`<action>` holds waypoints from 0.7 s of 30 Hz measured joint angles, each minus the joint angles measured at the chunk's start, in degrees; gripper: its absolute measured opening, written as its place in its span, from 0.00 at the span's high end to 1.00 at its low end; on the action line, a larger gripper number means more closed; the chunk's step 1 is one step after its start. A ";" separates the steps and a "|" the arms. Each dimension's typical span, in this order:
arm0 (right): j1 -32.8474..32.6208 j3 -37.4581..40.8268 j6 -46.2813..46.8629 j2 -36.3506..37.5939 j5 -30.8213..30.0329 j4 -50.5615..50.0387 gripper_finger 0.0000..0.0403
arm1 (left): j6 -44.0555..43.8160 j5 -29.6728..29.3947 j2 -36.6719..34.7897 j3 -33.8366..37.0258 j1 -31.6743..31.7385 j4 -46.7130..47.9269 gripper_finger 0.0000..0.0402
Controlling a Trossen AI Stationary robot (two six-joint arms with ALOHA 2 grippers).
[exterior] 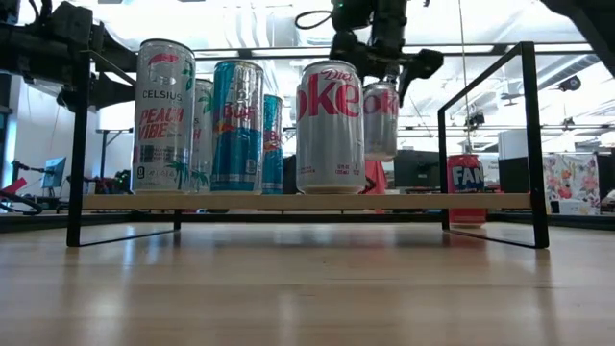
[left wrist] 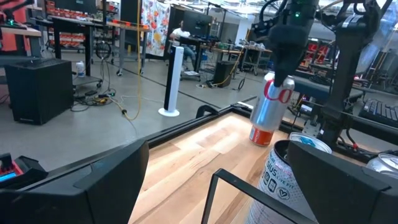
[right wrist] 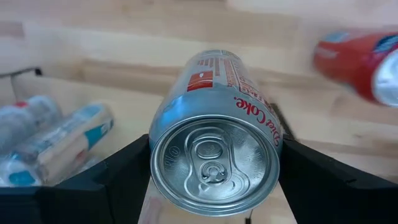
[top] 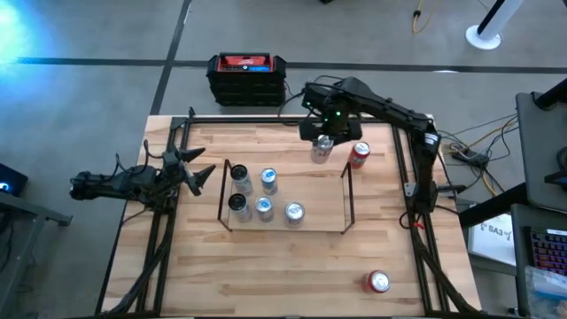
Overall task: Place canned beverage on shelf
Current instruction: Put the red-silver soda can on the shelf aligned with the red-silver soda can
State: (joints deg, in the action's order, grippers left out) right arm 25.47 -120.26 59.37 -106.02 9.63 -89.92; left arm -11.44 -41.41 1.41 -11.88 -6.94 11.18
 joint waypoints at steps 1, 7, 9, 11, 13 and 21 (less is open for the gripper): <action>-0.38 -0.48 -0.13 -0.47 0.70 -0.07 0.28 | 0.00 0.00 0.00 0.00 0.02 -0.02 0.08; -4.26 -1.08 0.57 -0.80 1.97 -0.20 0.28 | 0.02 0.00 0.00 0.00 0.02 0.00 0.08; -5.99 -1.08 0.66 -0.76 1.46 -0.15 0.28 | 0.00 0.00 0.00 0.00 0.02 0.00 0.08; -7.70 -1.08 0.90 -0.76 -0.27 -0.15 0.28 | 0.00 0.00 0.00 0.00 0.01 -0.02 0.08; -9.41 -1.08 0.96 -0.74 -1.98 -0.15 0.28 | 0.00 0.00 0.00 0.00 0.00 0.00 0.08; -14.13 -1.08 2.14 -0.74 -5.88 -0.12 0.28 | 0.00 0.00 0.00 0.00 0.00 -0.01 0.08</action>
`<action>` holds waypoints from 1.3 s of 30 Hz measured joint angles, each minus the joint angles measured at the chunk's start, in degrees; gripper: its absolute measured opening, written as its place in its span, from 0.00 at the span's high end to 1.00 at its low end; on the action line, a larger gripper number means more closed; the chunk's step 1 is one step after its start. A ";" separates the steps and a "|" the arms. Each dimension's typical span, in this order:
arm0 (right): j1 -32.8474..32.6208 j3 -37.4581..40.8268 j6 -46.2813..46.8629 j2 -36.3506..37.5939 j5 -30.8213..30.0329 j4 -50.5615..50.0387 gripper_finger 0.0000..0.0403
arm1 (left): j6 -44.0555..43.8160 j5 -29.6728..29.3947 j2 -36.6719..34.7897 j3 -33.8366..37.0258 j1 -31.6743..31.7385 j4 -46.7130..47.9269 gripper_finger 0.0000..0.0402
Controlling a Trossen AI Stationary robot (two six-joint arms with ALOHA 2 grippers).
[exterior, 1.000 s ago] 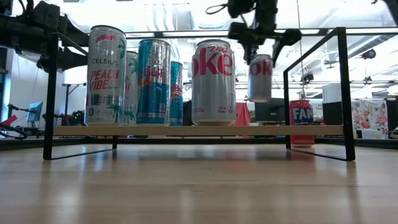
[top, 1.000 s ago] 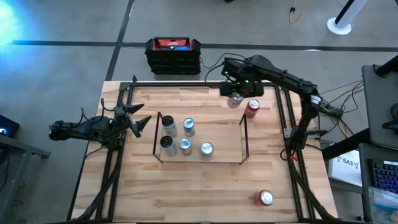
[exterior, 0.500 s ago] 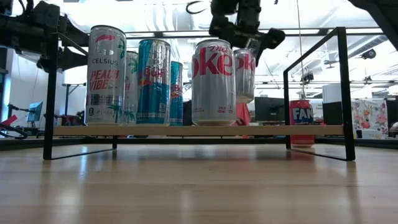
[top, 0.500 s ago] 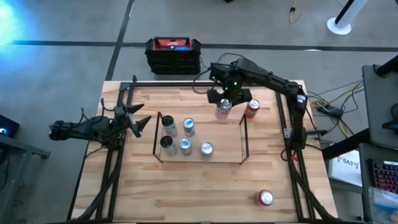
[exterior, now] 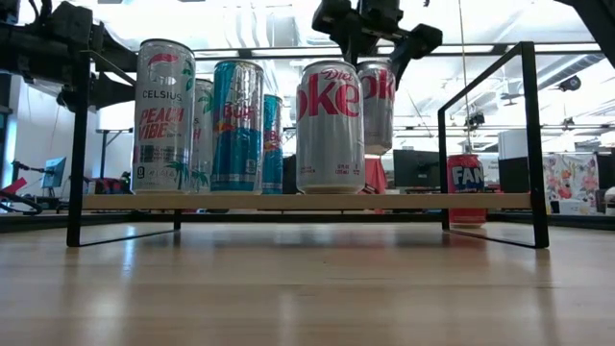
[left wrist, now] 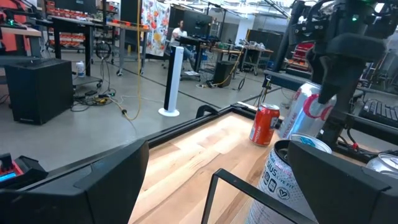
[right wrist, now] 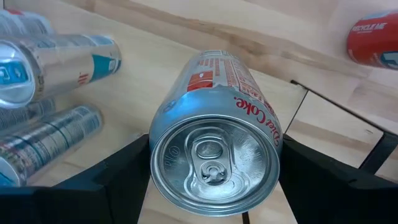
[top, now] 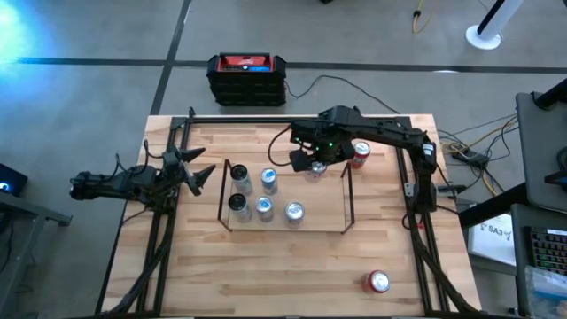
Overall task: Place canned beverage on shelf
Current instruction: Put the red-silver soda can on the shelf aligned with the red-silver soda can
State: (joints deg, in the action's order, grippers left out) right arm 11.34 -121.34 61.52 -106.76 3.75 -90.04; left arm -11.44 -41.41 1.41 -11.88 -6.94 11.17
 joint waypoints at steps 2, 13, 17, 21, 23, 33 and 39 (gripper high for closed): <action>-0.58 0.00 -0.04 0.00 -0.34 0.02 0.28 | 0.00 0.00 0.00 0.00 0.02 0.00 0.08; -3.91 1.45 -2.73 -0.26 -0.86 0.42 0.28 | 0.00 0.00 0.00 0.00 0.01 -0.02 0.08; -4.91 2.23 -4.48 -0.26 -1.36 2.19 0.28 | 0.00 0.00 0.00 0.00 0.00 -0.02 0.08; -5.58 3.20 -5.22 -0.28 -1.21 4.02 0.28 | 0.00 0.00 0.00 0.00 0.02 0.01 0.08; -5.87 3.51 -5.95 -0.28 -1.29 4.95 0.28 | 0.00 0.00 0.00 0.00 0.00 -0.02 0.08; -7.24 3.92 -9.14 -0.28 -2.28 6.95 0.28 | 0.00 0.00 0.00 0.00 0.02 0.01 0.08; -8.37 5.04 -10.08 -0.28 -2.70 7.52 0.28 | 0.01 0.00 0.00 0.00 0.01 -0.02 0.08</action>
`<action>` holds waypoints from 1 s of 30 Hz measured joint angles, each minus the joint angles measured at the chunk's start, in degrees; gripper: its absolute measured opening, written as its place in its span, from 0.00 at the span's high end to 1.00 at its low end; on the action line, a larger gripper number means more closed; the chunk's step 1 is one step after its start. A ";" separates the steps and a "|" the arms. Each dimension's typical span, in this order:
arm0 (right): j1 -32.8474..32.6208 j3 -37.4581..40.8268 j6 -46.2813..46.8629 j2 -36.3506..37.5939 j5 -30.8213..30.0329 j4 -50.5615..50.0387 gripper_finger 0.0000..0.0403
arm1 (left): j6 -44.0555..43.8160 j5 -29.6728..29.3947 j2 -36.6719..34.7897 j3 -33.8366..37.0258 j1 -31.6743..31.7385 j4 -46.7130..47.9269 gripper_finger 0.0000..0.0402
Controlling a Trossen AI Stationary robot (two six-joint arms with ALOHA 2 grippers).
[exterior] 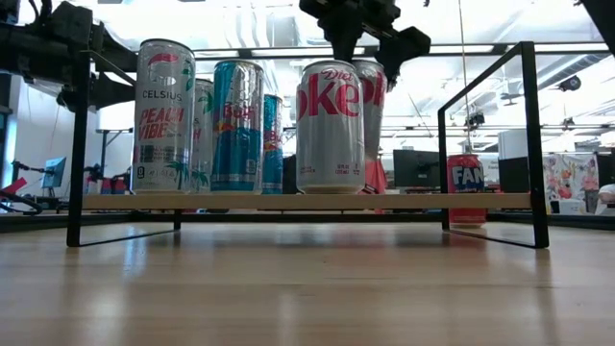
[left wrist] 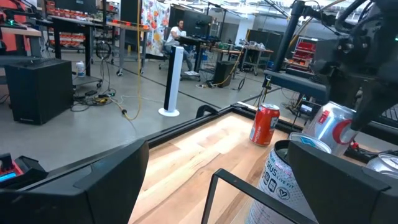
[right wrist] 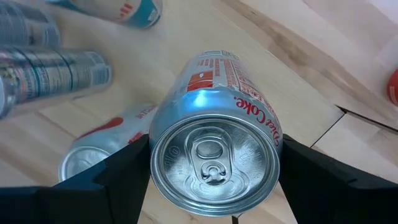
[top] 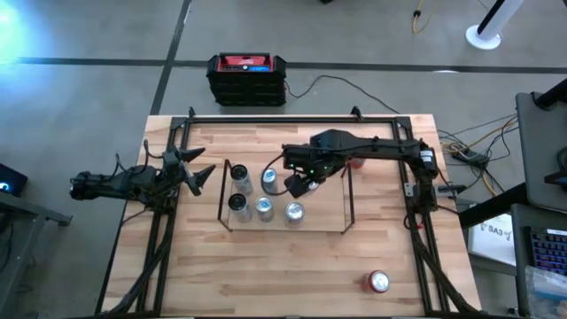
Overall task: Place canned beverage on shelf
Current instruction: Put the red-silver soda can on the shelf aligned with the red-silver soda can
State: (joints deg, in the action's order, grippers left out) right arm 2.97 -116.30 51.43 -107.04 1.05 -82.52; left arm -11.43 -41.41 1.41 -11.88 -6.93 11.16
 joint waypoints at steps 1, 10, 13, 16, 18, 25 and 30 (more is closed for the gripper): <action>-0.09 0.37 0.01 0.00 -0.29 0.19 0.28 | -0.01 0.00 0.00 0.00 0.01 0.01 0.08; -0.12 3.18 -0.04 0.00 -0.71 0.76 0.28 | -0.01 0.00 0.00 0.00 0.01 0.00 0.08; -0.14 3.82 -0.01 0.00 -0.67 1.00 0.28 | -0.01 0.00 0.00 0.01 0.01 0.01 0.08; -0.25 4.96 0.26 0.00 -0.67 1.16 0.28 | 0.01 0.00 0.00 0.00 0.02 0.02 0.08; -0.34 6.08 0.62 0.00 -0.63 1.36 0.28 | 0.00 0.00 0.00 0.00 0.00 0.02 0.08; -0.35 7.49 1.18 0.00 1.04 2.47 0.28 | -0.01 0.00 0.00 0.00 0.02 0.01 0.08; -0.47 7.31 2.71 0.00 1.06 2.80 0.27 | -0.01 0.00 0.00 0.00 0.00 0.02 0.08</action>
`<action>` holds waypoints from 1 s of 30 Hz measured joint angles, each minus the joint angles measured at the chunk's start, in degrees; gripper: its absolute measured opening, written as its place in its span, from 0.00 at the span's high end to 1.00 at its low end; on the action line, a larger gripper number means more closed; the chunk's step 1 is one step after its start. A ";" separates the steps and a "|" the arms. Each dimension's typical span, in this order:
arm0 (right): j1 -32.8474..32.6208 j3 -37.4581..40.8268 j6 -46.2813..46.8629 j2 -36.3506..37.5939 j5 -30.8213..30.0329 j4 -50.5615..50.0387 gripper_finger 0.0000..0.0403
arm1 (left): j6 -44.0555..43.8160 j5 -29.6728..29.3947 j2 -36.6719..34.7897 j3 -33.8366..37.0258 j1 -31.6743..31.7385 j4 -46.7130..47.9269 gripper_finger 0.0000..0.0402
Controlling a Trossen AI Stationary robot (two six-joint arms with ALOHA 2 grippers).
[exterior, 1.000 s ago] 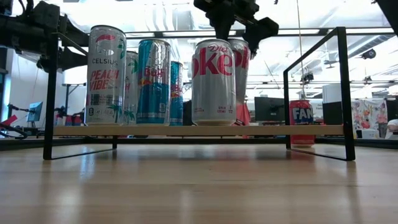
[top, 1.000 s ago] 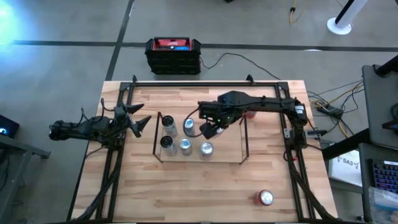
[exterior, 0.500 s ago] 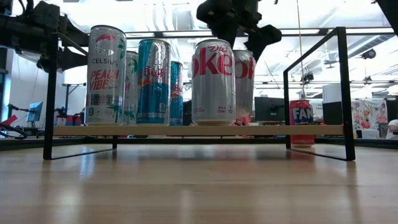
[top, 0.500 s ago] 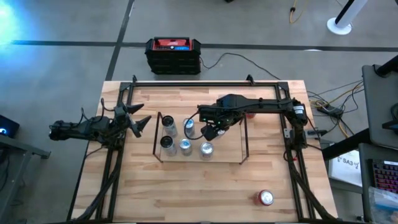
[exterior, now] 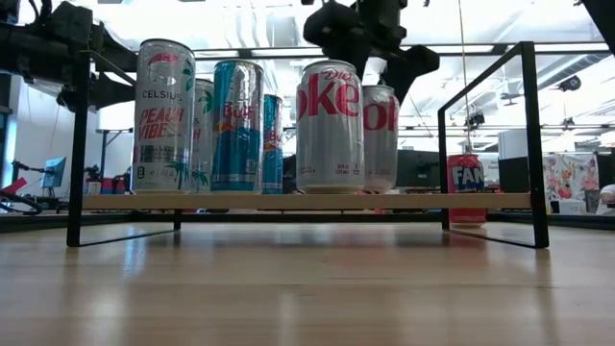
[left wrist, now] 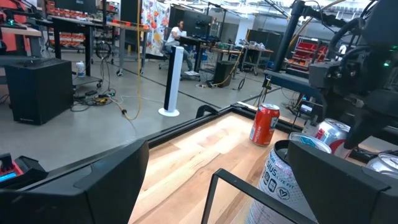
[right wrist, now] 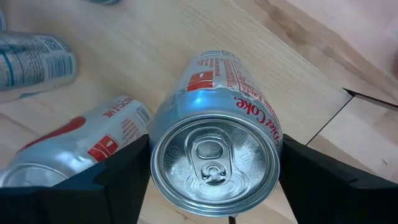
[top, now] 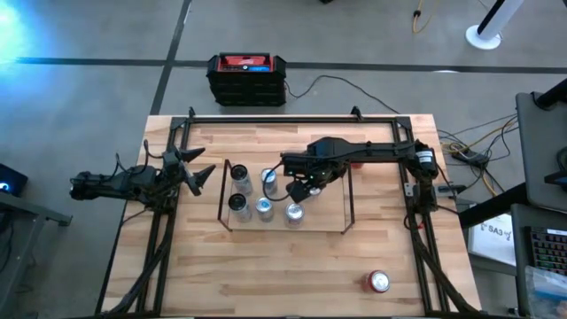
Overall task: Place canned beverage on shelf
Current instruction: Put the red-silver soda can on the shelf aligned with the red-silver soda can
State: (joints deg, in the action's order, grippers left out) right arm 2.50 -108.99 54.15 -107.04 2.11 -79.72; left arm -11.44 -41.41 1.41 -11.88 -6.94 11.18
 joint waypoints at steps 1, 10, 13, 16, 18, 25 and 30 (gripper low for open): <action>0.00 0.00 0.06 0.00 0.04 0.03 0.27 | 0.00 0.00 0.00 0.00 0.01 -0.01 0.08; -0.04 -0.11 0.33 0.02 0.92 0.00 0.16 | 0.00 0.00 0.00 0.00 0.00 0.00 0.08; -0.08 -0.11 0.31 0.02 0.95 0.00 0.16 | 0.00 0.00 0.00 0.00 0.00 -0.01 0.08; -0.11 -0.11 0.34 0.02 0.94 -0.06 0.17 | 0.00 0.00 0.00 0.00 0.01 0.00 0.08; -0.11 -0.11 1.21 0.02 0.97 -0.46 0.17 | 0.00 0.00 0.00 0.00 0.00 0.00 0.08; -0.13 -0.11 9.58 0.02 2.88 -1.60 0.11 | 0.00 0.00 0.00 0.00 0.01 -0.02 0.08; -0.24 -0.11 16.42 0.11 2.91 -2.01 0.09 | 0.00 0.00 0.00 0.00 0.00 0.00 0.08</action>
State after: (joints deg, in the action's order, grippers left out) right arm 2.26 -109.10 70.57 -106.94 5.02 -81.73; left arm -11.44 -41.41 1.41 -11.88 -6.94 11.18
